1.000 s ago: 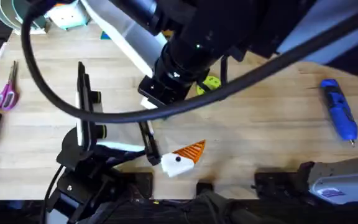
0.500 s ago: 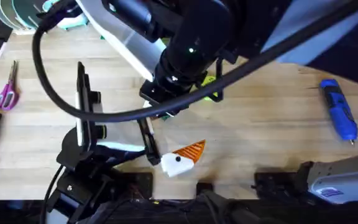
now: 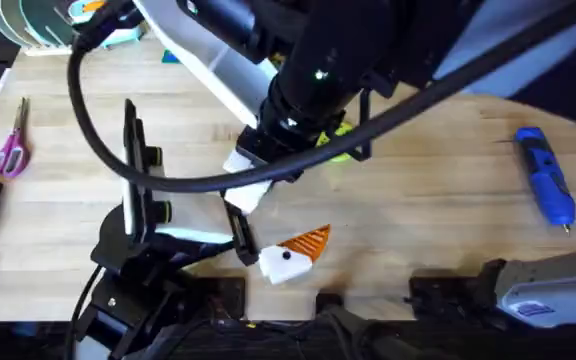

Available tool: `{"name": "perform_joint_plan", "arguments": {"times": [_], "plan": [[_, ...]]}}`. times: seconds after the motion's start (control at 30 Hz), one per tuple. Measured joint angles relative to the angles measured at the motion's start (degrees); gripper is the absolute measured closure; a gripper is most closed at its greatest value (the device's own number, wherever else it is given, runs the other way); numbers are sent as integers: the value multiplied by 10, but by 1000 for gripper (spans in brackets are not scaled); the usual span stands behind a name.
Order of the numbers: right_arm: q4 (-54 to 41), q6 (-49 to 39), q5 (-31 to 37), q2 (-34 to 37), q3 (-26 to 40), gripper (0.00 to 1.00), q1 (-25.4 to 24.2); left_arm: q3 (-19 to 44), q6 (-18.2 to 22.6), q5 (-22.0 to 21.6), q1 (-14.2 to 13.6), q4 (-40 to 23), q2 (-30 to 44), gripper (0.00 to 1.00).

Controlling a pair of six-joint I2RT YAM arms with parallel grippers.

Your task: Pick up the gripper from the table and insert it into the empty holder that is missing its gripper. Then pick up a screw, insert it into the mounting hole, and use the screwdriver to tighten it. Finally, clean up the table by picking up the vegetable and placing it into the bucket.

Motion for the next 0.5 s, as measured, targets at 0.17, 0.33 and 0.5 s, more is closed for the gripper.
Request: {"name": "perform_joint_plan", "arguments": {"times": [0.17,0.33,0.5], "plan": [[-64,0,-7,-44,0,105,-23,0,0,0,0,0,0,8],[-118,0,-9,-130,4,102,-66,0,0,0,0,0,0,9],[-171,0,-22,-207,12,102,-95,0,1,0,0,0,0,49]]}}
